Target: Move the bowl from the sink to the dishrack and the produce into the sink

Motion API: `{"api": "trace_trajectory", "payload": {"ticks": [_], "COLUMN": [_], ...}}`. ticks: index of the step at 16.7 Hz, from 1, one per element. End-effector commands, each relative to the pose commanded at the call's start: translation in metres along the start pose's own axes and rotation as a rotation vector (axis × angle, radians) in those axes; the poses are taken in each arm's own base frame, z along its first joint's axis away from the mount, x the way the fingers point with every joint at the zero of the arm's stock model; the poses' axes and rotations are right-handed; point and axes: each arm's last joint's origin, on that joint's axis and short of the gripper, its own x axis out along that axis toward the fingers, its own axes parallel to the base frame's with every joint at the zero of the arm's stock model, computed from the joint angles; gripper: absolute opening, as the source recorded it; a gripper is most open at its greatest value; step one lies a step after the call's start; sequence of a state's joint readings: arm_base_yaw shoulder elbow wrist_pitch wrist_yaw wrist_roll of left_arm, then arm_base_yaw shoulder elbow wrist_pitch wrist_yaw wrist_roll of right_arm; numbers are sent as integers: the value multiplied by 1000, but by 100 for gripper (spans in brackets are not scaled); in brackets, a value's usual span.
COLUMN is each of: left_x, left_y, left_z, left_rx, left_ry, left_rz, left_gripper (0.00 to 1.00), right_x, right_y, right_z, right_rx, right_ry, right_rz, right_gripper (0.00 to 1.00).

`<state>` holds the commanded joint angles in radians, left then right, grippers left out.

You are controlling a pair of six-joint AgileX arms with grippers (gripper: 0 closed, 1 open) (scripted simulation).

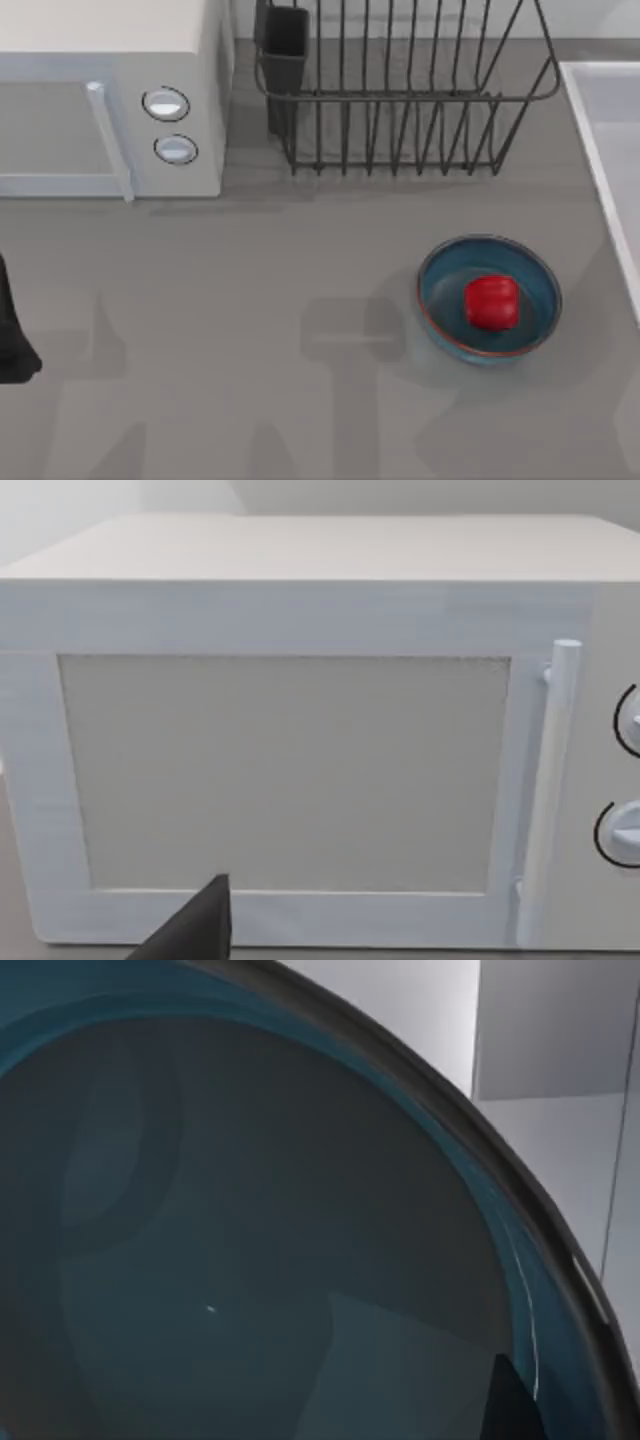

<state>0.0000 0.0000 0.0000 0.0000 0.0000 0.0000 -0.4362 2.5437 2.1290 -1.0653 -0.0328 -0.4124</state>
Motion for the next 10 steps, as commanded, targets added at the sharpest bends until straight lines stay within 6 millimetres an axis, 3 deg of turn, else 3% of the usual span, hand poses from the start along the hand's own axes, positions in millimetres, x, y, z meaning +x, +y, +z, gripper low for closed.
{"api": "trace_trajectory", "payload": {"ticks": [2,5,8,10], "left_x": [0,0,0,0], "left_y": [0,0,0,0], "left_z": [0,0,0,0], "left_rx": [0,0,0,0], "left_ry": [0,0,0,0], "left_rz": [0,0,0,0], "left_gripper": [100,100,100,100], "right_x": [-44,-121,-192,-227], "right_y": [-12,-22,-16,-5], "right_z": [-21,-71,-134,-175], "right_rx": [-2,-4,-3,-3], "right_ry": [2,5,3,-2], "right_rz": [0,0,-4,-7], "right_gripper": [0,0,0,0]}}
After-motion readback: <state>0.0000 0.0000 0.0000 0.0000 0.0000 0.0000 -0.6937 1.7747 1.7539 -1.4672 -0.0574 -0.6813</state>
